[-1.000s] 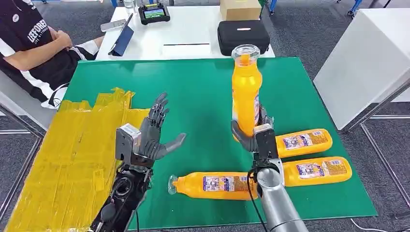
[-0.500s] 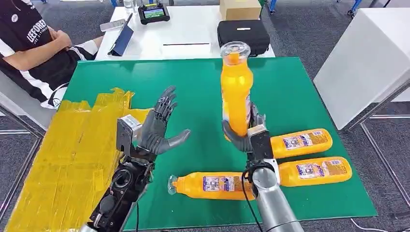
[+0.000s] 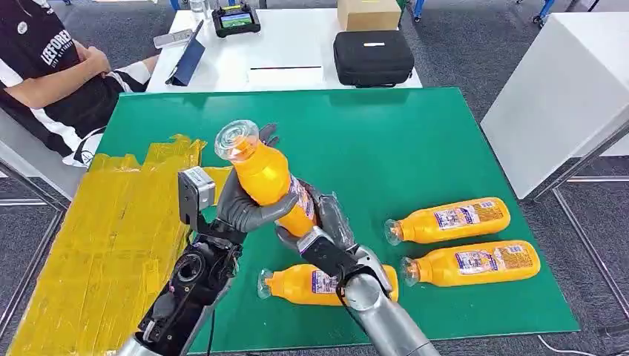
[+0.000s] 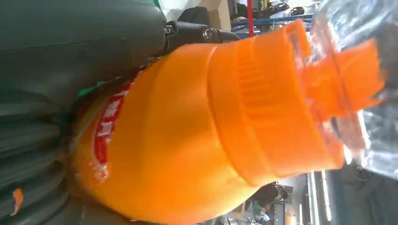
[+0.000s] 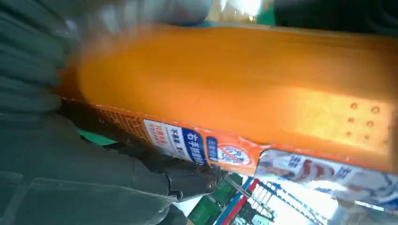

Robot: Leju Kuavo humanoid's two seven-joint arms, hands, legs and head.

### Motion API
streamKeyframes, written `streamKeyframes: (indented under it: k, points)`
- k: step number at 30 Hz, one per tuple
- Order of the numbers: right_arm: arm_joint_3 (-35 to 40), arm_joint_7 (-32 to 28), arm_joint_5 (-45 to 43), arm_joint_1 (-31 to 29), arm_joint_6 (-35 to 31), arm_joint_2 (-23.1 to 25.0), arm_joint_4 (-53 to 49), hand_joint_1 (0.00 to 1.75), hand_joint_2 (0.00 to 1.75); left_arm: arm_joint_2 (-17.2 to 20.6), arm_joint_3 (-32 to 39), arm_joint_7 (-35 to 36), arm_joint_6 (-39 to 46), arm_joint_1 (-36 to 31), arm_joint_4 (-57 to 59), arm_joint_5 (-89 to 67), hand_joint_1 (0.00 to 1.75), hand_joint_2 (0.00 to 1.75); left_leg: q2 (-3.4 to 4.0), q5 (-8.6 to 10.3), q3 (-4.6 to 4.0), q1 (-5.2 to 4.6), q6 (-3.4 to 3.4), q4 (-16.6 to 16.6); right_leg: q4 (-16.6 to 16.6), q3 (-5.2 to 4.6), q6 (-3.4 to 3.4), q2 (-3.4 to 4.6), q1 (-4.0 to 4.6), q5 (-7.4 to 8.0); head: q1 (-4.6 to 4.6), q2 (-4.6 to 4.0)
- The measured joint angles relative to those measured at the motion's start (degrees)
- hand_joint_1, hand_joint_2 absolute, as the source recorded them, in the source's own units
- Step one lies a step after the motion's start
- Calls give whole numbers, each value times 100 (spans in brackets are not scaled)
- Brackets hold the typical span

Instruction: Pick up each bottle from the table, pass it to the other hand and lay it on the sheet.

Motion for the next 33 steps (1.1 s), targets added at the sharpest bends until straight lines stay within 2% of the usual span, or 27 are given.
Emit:
streamKeyframes:
  k: [4,5,6,10,11,24,30,31,33]
  points:
    - [139,109,111,-105,0,0,135,175,175,52,-4,20,-4,12,-55,103,0,175,0,0,1,0,0,0,0,-1,0,0,0,0,2,0]
    - [170,146,147,-132,0,0,168,175,175,61,-4,31,-11,11,-61,125,21,175,0,0,1,0,0,0,0,-1,0,0,0,0,0,0]
    - [190,179,182,-159,-4,0,203,175,175,74,-4,53,-15,11,-77,173,70,175,1,0,1,0,0,0,0,-2,0,0,0,1,0,0]
    - [271,234,210,-207,-74,-9,313,175,175,87,-4,66,-28,10,-92,350,70,175,1,0,1,0,0,0,0,-2,0,0,1,1,0,0]
    - [284,238,205,-213,-77,-13,321,175,175,96,-7,66,-28,9,-92,372,175,175,3,0,1,0,0,0,0,-3,0,1,0,0,0,0]
    - [343,240,116,-200,-179,-66,310,175,175,116,-55,63,-28,6,-92,595,175,175,3,0,1,0,0,0,-1,-6,0,2,0,0,0,0]
    - [363,203,11,3,-376,-133,-27,175,175,116,-151,48,-15,-51,-92,691,175,175,3,0,-1,0,0,0,0,-6,0,1,0,0,0,0]
    - [360,188,-15,35,-415,-155,-99,7,175,116,-171,46,-15,-70,-92,699,175,175,2,0,-2,0,0,0,0,-6,0,1,0,0,2,0]
    - [356,168,-55,65,-450,-190,-212,0,175,116,-201,44,-13,-91,-105,713,175,175,3,0,-3,0,0,0,-1,-6,0,2,0,1,0,0]
